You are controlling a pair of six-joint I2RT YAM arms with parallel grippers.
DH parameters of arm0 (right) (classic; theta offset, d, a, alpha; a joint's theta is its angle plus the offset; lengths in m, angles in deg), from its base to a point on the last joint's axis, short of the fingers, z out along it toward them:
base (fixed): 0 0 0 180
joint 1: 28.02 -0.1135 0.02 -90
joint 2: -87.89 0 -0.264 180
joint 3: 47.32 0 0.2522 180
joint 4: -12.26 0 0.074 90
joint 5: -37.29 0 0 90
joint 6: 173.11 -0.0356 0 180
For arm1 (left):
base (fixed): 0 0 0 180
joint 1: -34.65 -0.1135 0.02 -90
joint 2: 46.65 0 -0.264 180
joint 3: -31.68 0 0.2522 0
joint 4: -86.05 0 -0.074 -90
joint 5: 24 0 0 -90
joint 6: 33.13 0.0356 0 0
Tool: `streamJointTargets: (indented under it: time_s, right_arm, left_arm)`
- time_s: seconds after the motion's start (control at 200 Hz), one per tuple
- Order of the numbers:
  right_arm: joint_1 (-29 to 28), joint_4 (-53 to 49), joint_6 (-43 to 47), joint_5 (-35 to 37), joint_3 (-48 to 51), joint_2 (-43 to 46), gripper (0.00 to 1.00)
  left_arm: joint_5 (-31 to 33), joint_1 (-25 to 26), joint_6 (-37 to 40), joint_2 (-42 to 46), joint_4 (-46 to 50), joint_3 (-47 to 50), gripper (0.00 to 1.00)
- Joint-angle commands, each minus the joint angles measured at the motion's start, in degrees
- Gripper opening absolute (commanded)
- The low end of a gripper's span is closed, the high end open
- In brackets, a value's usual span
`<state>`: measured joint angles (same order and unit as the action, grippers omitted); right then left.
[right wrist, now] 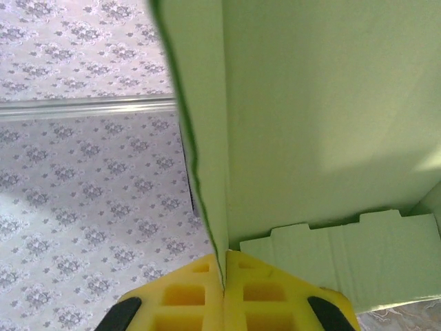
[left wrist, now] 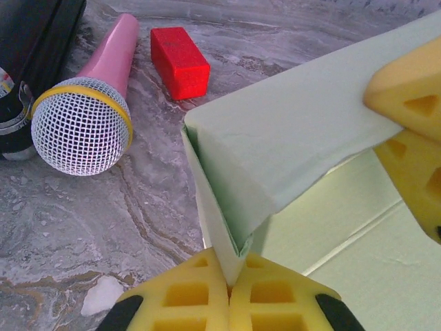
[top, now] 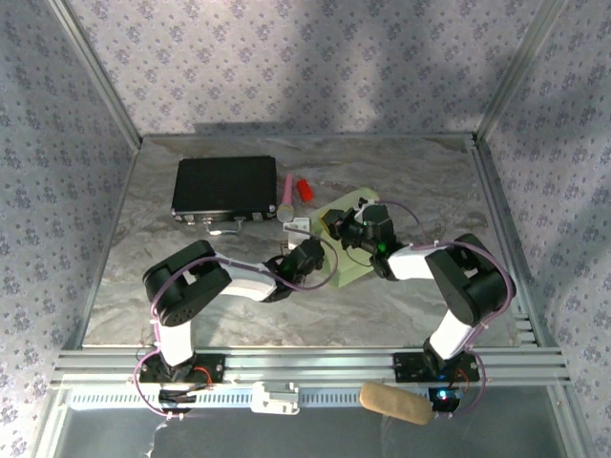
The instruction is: Fold the paper box
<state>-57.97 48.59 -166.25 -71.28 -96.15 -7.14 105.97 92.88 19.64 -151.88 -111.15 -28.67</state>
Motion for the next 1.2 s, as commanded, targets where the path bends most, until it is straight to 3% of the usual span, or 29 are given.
streamJointTargets:
  time_s: [0.0, 0.05, 0.115, 0.305, 0.465, 0.73, 0.954, 1.194]
  right_arm:
    - [-1.5, -6.8, 0.7, 0.9, 1.6, 5.4, 0.28]
    - [-1.7, -9.9, 1.5, 3.2, 2.7, 8.8, 0.44]
    - [-1.6, -15.9, 3.0, 7.0, 3.6, 15.2, 0.56]
    - [0.1, -36.3, 6.9, 14.2, 2.6, 31.3, 0.69]
    - [1.8, -39.6, 4.7, 12.0, 2.3, 32.9, 0.69]
    - [-2.2, -27.5, -3.1, 18.5, 6.4, 28.5, 0.68]
    - [-5.6, -17.0, -10.9, 22.2, 6.4, 19.0, 0.63]
    - [-6.1, -7.6, -12.8, 25.2, 4.4, 10.0, 0.58]
  left_arm:
    - [3.9, 0.5, -2.9, 1.1, 9.1, -4.7, 0.00]
    - [4.7, 0.5, -4.4, 1.8, 14.6, -6.2, 0.00]
    - [5.3, 0.4, -6.2, 2.9, 22.7, -8.8, 0.00]
    - [2.3, -0.9, -5.9, 6.2, 42.1, -14.6, 0.00]
    - [-5.5, -4.0, 0.4, 9.7, 43.1, -12.2, 0.00]
    - [-17.5, -10.2, 10.6, 15.6, 39.2, -6.8, 0.00]
    - [-21.8, -11.9, 13.9, 15.0, 38.8, -6.5, 0.00]
    - [-23.1, -12.4, 15.2, 14.1, 38.6, -6.9, 0.00]
